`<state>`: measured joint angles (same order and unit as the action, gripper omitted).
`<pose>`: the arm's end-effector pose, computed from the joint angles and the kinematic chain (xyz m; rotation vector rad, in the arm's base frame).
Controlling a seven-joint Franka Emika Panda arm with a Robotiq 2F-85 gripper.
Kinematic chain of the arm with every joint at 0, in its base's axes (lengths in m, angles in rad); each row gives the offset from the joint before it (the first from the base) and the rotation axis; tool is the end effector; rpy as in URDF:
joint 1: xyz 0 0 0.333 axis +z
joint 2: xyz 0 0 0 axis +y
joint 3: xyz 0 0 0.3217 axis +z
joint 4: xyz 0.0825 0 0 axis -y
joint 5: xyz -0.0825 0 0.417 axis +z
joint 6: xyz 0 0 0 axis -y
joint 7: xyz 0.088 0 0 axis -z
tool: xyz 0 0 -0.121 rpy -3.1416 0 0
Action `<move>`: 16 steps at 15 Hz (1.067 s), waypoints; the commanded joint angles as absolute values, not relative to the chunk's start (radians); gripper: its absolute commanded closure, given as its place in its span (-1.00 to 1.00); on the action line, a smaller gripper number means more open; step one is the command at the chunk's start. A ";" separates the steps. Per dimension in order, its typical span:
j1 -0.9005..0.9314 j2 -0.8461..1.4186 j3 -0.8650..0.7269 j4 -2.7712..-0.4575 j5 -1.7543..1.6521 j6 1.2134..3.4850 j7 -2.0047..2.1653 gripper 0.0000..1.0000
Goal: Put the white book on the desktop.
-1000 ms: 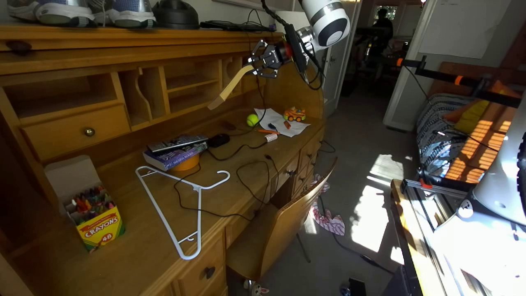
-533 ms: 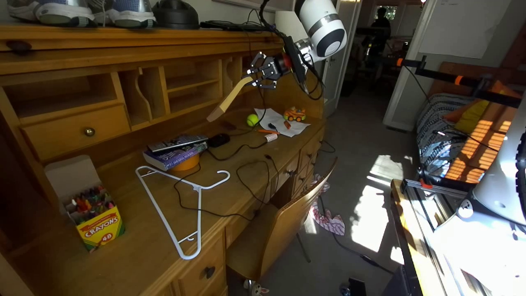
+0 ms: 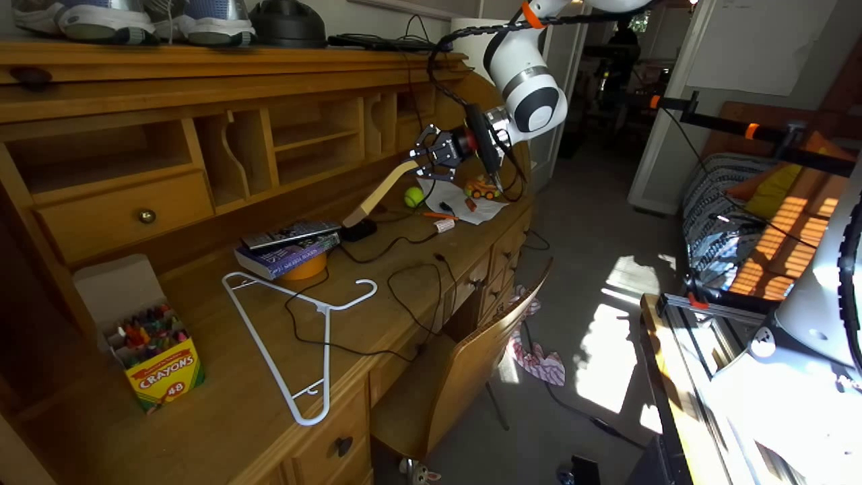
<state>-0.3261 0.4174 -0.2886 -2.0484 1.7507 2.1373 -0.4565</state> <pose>0.5441 -0.3153 0.2216 -1.5206 1.3452 -0.5033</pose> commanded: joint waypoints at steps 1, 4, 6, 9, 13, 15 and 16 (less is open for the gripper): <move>-0.337 0.467 -0.283 -2.041 1.834 2.103 -0.495 0.89; -0.336 0.509 -0.286 -2.036 1.863 2.107 -0.500 0.89; -0.336 0.541 -0.289 -2.029 1.878 2.114 -0.503 0.89; -0.335 0.578 -0.292 -2.019 1.914 2.123 -0.504 0.89; -0.321 0.596 -0.305 -2.030 1.967 2.166 -0.516 0.89; -0.311 0.582 -0.314 -2.052 1.970 2.188 -0.516 0.89; -0.307 0.573 -0.316 -2.064 1.963 2.200 -0.511 0.89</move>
<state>-0.3280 0.5864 -0.3009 -2.0420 1.9346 2.1610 -0.5000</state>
